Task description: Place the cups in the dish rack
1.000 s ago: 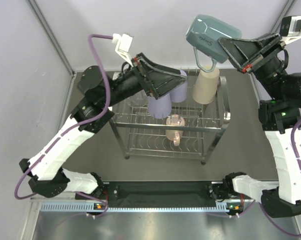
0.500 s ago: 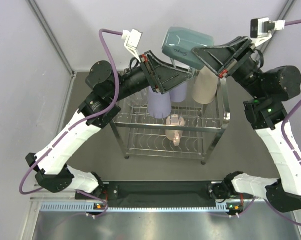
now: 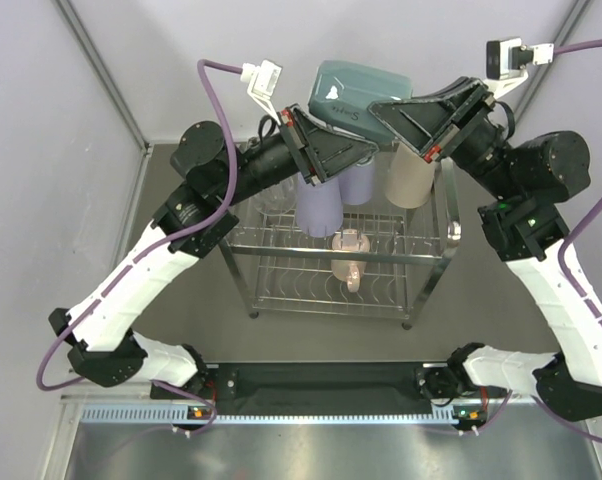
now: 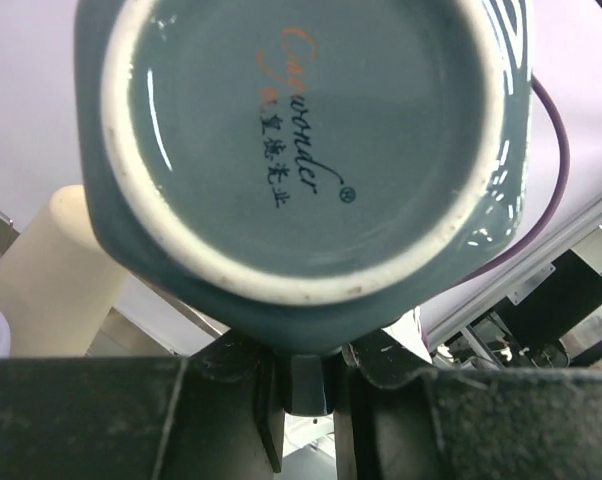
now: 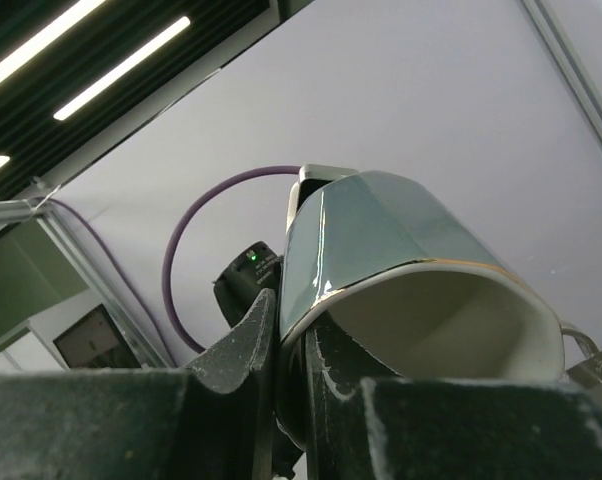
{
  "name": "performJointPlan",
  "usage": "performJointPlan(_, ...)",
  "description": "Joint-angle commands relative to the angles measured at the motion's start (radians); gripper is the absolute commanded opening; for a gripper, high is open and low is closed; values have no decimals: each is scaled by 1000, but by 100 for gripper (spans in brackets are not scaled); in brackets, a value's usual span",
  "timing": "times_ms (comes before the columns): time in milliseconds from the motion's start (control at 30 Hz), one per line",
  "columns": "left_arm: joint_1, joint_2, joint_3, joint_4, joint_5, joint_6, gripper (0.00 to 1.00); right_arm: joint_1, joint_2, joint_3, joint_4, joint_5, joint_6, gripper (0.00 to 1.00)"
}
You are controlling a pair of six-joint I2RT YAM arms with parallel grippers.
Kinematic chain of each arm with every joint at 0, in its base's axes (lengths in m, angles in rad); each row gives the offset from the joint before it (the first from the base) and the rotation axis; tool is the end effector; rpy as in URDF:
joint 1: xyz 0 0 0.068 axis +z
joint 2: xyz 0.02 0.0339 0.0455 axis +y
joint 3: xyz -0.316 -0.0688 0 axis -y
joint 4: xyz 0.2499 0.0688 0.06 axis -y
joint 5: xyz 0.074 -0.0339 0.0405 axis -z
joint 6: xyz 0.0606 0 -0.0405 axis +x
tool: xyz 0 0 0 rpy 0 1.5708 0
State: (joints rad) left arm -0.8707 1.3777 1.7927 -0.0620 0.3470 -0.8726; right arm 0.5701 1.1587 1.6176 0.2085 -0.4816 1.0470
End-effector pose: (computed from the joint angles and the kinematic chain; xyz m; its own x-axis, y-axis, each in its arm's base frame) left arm 0.1690 -0.2326 0.6246 -0.5652 -0.4471 -0.6933 0.7651 0.0301 -0.6432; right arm 0.1458 0.1268 0.6466 -0.4188 0.6431 -0.6411 -0.8436 -0.0143 0.5367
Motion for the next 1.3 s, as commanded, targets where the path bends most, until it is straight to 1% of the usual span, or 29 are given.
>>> performJointPlan(0,-4,-48,27,8,-37,43,0,34,-10,53,77,35,-25,0)
performJointPlan(133,-4,-83,-3,-15,-107,56,0,42,-17,51,46,43,-57,0)
performJointPlan(200,-4,-95,19,-51,-118,72,0,42,-36,57,-9,76,-88,21)
performJointPlan(233,-4,-95,33,-103,-124,92,0,40,-42,64,-80,89,-128,31)
performJointPlan(267,-4,-100,49,-139,-126,102,0,42,-54,73,-125,101,-148,39)
performJointPlan(300,-4,-104,75,-166,-128,109,0,42,-62,93,-171,130,-169,48)
performJointPlan(333,-4,-114,83,-194,-129,125,0,42,-68,102,-275,144,-206,51)
performJointPlan(367,-5,-133,88,-246,-128,133,0,42,-85,107,-312,155,-222,57)
performJointPlan(433,-4,-158,88,-306,-125,148,0,40,-120,108,-391,201,-258,61)
performJointPlan(467,-4,-184,85,-365,-120,155,0,42,-134,105,-453,222,-265,63)
performJointPlan(533,-5,-213,73,-424,-118,161,0,42,-183,87,-494,277,-284,66)
performJointPlan(567,-4,-248,50,-462,-109,162,0,42,-201,81,-541,300,-288,68)
performJointPlan(667,-4,-320,-11,-507,-103,159,0,42,-258,71,-624,376,-311,72)
performJointPlan(833,-4,-429,-75,-630,-62,165,0,42,-345,65,-744,503,-350,72)
performJointPlan(900,-4,-468,-124,-659,-40,176,0,42,-373,45,-793,556,-357,72)
performJointPlan(933,-4,-511,-145,-682,-26,187,0,40,-407,35,-810,577,-357,72)
performJointPlan(1033,-4,-589,-236,-722,7,199,0,42,-477,-33,-850,627,-361,73)
performJointPlan(1100,-4,-632,-309,-725,24,192,0,42,-508,-90,-871,649,-354,72)
performJointPlan(1133,-5,-678,-358,-723,26,190,0,42,-540,-108,-889,652,-357,72)
performJointPlan(1267,-4,-795,-470,-725,29,181,0,40,-619,-221,-971,704,-355,72)
